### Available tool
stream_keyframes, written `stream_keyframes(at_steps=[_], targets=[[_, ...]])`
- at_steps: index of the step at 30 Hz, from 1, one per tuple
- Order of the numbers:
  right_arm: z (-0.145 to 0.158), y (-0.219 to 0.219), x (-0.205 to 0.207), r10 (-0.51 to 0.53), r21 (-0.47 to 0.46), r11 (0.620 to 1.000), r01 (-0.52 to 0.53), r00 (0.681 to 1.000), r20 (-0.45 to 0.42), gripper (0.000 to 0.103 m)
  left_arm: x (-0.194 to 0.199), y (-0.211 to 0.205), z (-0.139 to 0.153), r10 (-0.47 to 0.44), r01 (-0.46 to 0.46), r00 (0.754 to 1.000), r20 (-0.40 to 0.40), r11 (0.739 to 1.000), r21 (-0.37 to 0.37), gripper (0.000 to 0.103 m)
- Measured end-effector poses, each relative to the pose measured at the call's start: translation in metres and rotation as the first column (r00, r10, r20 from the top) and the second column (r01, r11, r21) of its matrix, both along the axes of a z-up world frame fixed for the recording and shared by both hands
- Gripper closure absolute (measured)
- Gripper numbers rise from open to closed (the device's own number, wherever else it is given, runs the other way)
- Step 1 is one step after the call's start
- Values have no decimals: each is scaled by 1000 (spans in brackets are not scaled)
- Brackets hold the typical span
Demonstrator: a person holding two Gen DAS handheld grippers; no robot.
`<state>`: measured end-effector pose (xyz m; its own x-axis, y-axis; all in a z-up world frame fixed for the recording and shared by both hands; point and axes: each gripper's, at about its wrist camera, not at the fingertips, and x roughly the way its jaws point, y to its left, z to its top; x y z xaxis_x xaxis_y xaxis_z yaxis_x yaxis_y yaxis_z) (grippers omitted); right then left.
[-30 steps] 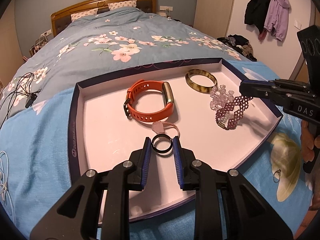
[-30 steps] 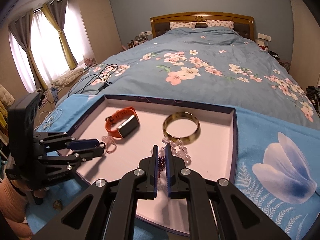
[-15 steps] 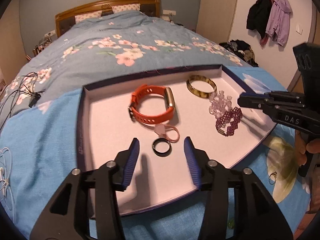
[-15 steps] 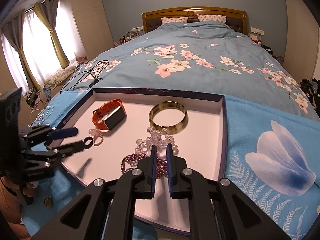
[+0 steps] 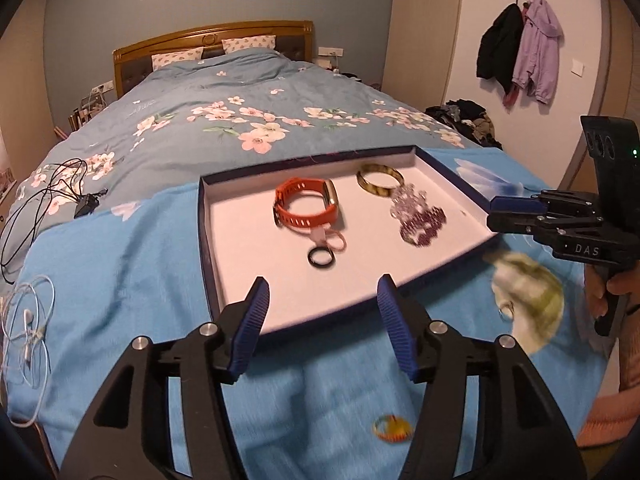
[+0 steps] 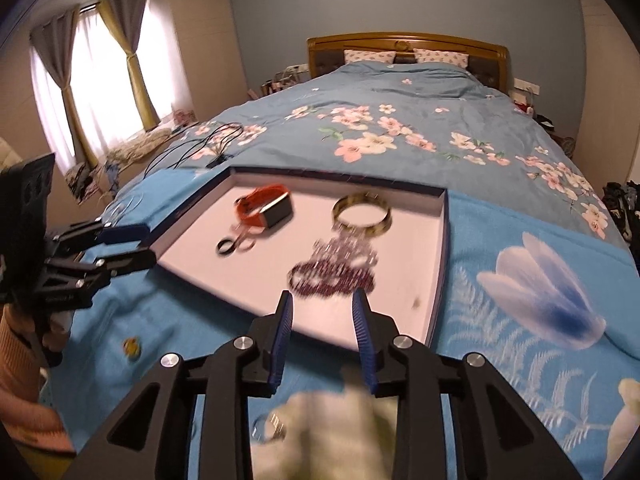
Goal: Organize jewelry
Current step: 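Withdraw both tools from the box toward the rings on the bedspread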
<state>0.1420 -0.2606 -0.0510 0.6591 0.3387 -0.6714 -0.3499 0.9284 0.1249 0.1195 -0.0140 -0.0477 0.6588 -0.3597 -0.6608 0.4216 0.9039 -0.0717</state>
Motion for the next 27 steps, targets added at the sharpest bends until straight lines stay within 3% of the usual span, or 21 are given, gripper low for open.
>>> stream_keyframes(at_steps=[14,27], targets=[[-30,2,-48,2,-15,1000,-3,995,-97,73,-49,-15,-15,-111,112,993,-34,993,23,47],[-37,12,-54,11,-8,1000,-12,993,-119,73,-64,-52,-22,-239,240,969,-59,971,19,50]])
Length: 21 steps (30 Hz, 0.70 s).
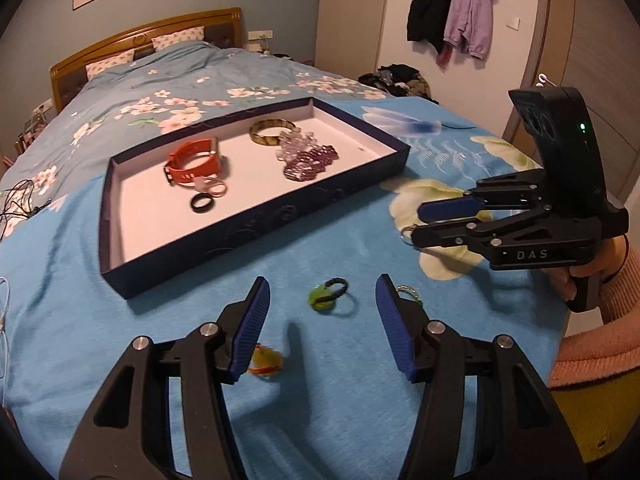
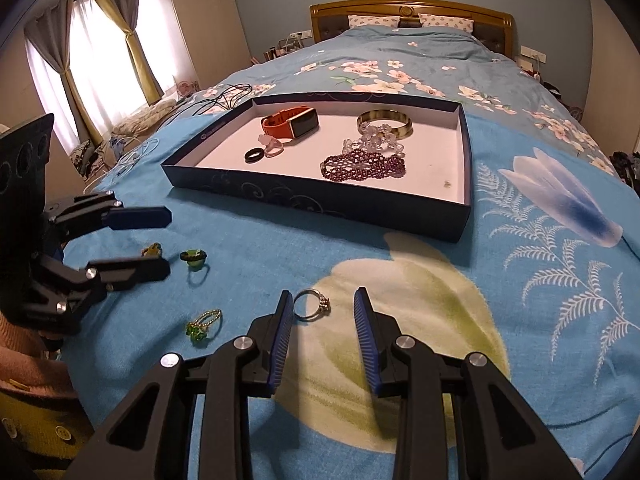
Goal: Organize jewelry
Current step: 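Withdraw both tools from the box toward the rings on the bedspread, then grasp the green stone ring with the left tool while the right tool grasps the silver ring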
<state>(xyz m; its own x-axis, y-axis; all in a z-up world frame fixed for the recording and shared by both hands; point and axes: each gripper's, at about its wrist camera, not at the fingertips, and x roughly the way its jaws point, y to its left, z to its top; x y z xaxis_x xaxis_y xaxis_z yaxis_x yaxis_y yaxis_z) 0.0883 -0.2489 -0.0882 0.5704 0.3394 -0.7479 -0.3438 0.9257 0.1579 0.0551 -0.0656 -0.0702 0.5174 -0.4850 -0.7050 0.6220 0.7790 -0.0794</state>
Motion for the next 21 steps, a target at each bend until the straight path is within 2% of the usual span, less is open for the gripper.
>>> stream_keyframes(at_steps=[5,11,16,21], targets=[[0,3,0,-1,-18,1000,1,1000,8,73,8,-4,-7,2,-2,999,-37,1000,2,56],[-1,4,1,0,-22,1000,0,1000,7,88,15,-6,-11,3,-3,998,-69,1000,0,63],[0,5,-1,4,-33,999,-4,1000,14,89,20,-10,-17,0,1,995,-101,1000,15,72],[0,5,-1,6,-23,1000,-5,1000,11,95,22,-11,-18,6,-4,994,-110,1000,13,76]])
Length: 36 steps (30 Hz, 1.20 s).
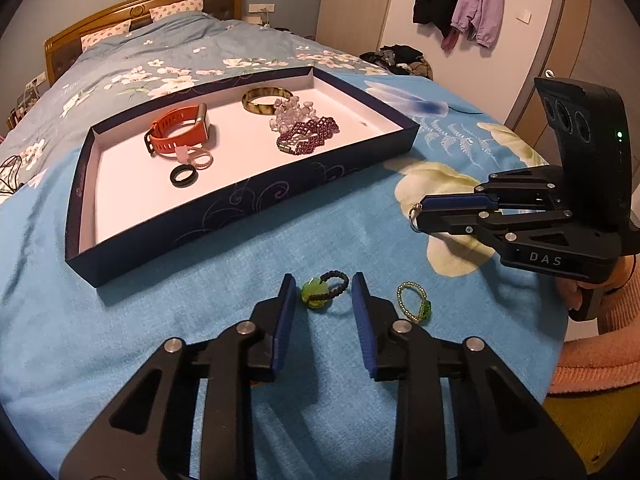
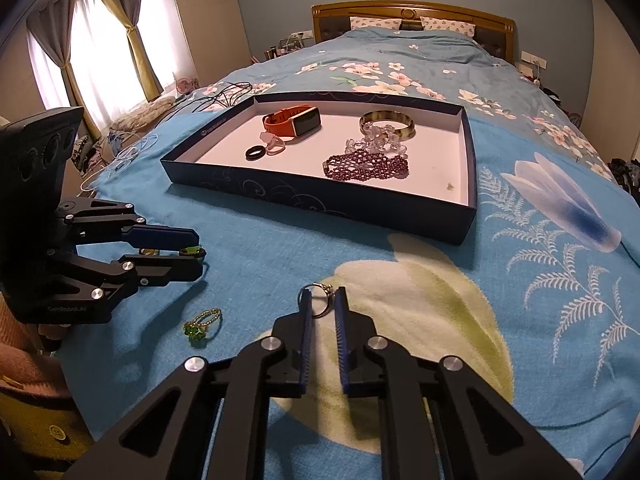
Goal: Organize jewelry
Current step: 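Grasp the green stone ring with the left tool while the right tool grasps the silver ring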
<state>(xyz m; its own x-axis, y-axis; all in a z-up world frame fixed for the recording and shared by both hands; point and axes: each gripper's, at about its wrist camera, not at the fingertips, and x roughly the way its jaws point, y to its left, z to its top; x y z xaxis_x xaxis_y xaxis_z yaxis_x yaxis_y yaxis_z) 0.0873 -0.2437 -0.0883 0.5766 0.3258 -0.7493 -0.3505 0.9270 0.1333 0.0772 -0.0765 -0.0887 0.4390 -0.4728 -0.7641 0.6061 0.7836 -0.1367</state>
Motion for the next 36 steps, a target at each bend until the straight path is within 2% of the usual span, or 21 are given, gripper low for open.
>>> stream_keyframes(at_steps=[4,6,10,15,23,25,27,31,36], targets=[[1,0,0,2,4,1000,-2,1000,-1,97,2,1,0,5,-5,1000,-5,1000,-8,79],[0,-1,1,1,12,1000,-1,1000,-3,102,3,3,0,9,-9,1000,-9,1000,-15,80],[0,-1,1,-3,23,1000,3,1000,-4,102,4,5,0,19,-19,1000,-7,1000,-21,82],[1,-3,1,-12,41,999,12,1000,-5,103,3,9,2,30,-30,1000,3,999,-38,93],[5,-4,4,-20,51,998,20,1000,2,103,4,11,2,32,-32,999,-2,999,-44,93],[4,-2,6,-7,52,999,7,1000,-11,100,4,11,2,31,-31,1000,-2,999,-42,93],[3,-2,6,-13,51,999,14,1000,-12,82,3,10,2,28,-28,1000,3,999,-35,93],[1,1,9,-9,50,999,10,1000,-20,82,3,8,1,25,-25,1000,-1,999,-24,84],[1,3,13,-4,46,999,5,999,-32,83,4,6,-2,14,-15,1000,-20,1000,-25,83]])
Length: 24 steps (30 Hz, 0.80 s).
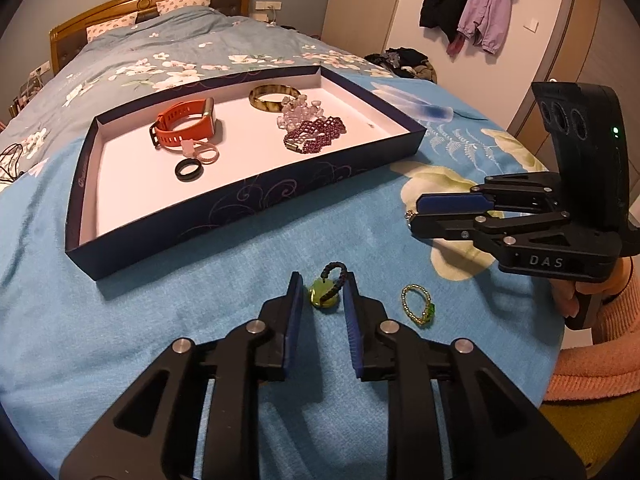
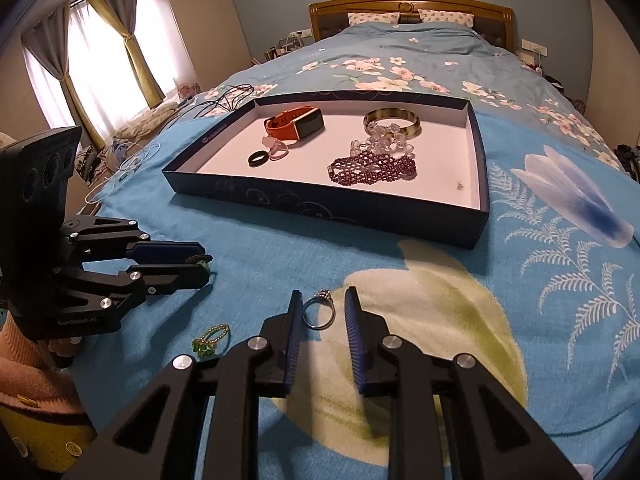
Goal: Organize jewelry
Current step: 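Grasp the green stone ring with the left tool while the right tool grasps the silver ring, then carry the green ring and silver ring over the box lid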
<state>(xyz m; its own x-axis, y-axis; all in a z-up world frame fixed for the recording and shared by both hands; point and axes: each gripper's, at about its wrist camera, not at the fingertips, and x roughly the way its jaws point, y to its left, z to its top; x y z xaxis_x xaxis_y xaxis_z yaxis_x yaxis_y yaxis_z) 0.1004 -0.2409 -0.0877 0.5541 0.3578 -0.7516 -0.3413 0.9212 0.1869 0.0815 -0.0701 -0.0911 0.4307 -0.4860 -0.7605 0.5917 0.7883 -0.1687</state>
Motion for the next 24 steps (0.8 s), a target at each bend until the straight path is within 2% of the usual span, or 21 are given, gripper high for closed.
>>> stream_keyframes(at_steps=[2,13,24], targets=[[0,1,1,3,-7,1000,-3,1000,-4,89,0,0,0,-2,2,1000,-1,1000,2,85],[3,1,-3,9,-12,1000,-8,1000,13,89,1,6,3,29,-29,999,13,999,-18,88],[22,-3,-7,-8,19,1000,7,997,82,89,-2,11,20,45,-42,997,66,998,-47,88]])
